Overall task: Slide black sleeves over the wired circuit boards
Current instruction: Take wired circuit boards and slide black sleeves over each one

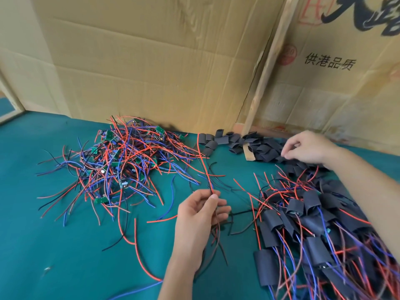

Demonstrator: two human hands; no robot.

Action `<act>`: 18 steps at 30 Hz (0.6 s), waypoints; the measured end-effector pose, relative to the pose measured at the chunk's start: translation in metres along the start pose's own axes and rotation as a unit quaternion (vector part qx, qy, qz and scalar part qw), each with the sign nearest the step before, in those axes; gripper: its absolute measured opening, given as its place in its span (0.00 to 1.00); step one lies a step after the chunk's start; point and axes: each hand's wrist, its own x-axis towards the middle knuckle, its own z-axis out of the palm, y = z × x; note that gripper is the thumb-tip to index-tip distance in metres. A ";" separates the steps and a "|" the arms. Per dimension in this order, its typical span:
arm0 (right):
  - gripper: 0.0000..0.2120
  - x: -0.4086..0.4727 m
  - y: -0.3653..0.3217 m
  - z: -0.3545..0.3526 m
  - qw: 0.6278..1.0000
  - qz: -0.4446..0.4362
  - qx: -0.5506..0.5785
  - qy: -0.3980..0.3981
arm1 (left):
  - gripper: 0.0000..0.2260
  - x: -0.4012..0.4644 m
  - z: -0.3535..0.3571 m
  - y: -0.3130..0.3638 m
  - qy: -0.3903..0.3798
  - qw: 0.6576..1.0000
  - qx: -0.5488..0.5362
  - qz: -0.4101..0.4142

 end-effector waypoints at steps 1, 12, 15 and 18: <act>0.08 -0.010 -0.010 -0.005 0.998 -0.023 0.057 0.002 | 0.06 0.000 0.000 0.000 0.004 1.000 0.003 0.006; 0.02 -0.135 -0.094 0.070 0.887 -0.156 0.346 -0.262 | 0.09 -0.001 -0.002 0.002 -0.011 0.993 0.075 0.086; 0.07 -0.135 -0.094 0.075 0.859 -0.165 0.393 -0.283 | 0.08 0.000 -0.004 0.002 0.003 0.994 0.060 0.086; 0.11 -0.134 -0.094 0.074 0.855 -0.190 0.386 -0.289 | 0.10 0.004 -0.007 0.000 0.021 0.995 0.058 0.079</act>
